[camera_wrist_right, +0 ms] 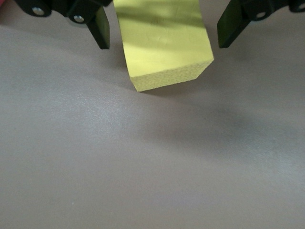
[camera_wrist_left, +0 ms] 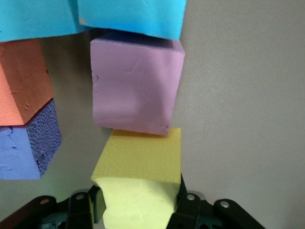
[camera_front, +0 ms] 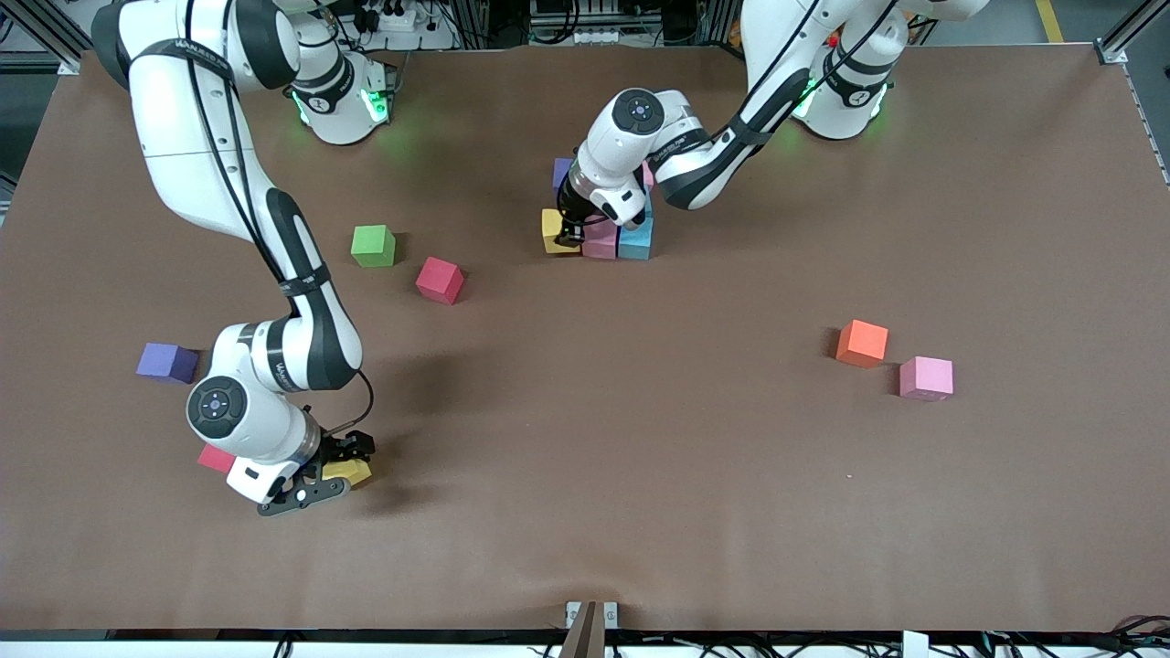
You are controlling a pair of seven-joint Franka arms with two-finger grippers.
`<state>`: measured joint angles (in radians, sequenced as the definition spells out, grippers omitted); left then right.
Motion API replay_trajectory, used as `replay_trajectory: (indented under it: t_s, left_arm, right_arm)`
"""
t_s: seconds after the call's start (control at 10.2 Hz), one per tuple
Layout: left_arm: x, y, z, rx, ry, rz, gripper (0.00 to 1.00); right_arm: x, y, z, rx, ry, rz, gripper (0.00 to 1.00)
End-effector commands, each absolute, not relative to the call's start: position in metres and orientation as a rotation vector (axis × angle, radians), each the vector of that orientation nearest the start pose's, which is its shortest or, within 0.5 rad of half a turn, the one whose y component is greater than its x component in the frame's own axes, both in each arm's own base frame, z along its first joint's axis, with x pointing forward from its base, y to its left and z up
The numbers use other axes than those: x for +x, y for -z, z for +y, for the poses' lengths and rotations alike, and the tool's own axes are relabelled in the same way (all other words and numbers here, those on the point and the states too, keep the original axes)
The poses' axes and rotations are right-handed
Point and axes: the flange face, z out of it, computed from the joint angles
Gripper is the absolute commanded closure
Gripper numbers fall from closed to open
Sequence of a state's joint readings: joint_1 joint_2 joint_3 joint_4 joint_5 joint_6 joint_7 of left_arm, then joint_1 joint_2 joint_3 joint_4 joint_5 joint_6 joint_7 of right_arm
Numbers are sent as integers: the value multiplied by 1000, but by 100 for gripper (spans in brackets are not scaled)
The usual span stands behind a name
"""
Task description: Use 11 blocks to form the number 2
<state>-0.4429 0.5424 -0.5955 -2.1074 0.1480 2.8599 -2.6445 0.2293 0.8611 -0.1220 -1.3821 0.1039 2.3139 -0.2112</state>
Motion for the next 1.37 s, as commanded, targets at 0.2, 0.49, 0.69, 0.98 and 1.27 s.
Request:
replay_trajectory:
  t_s: [0.2, 0.49, 0.69, 0.98, 1.27]
  left_arm:
    - [297, -218, -519, 2062, 406, 1944, 90]
    - [295, -218, -518, 2048, 416, 1915, 90]
    - [295, -213, -511, 2059, 413, 1915, 90]
    - [292, -203, -509, 2096, 416, 1896, 90]
    - [298, -203, -507, 2103, 409, 1878, 90]
  right_arm:
    - [739, -194, 96, -3117, 124, -447, 11]
    - [741, -195, 99, -3114, 158, -445, 12]
    - [744, -194, 102, -3113, 209, -453, 12]
    - [745, -189, 106, -3112, 238, -460, 12]
    - [744, -187, 110, -3112, 228, -472, 30]
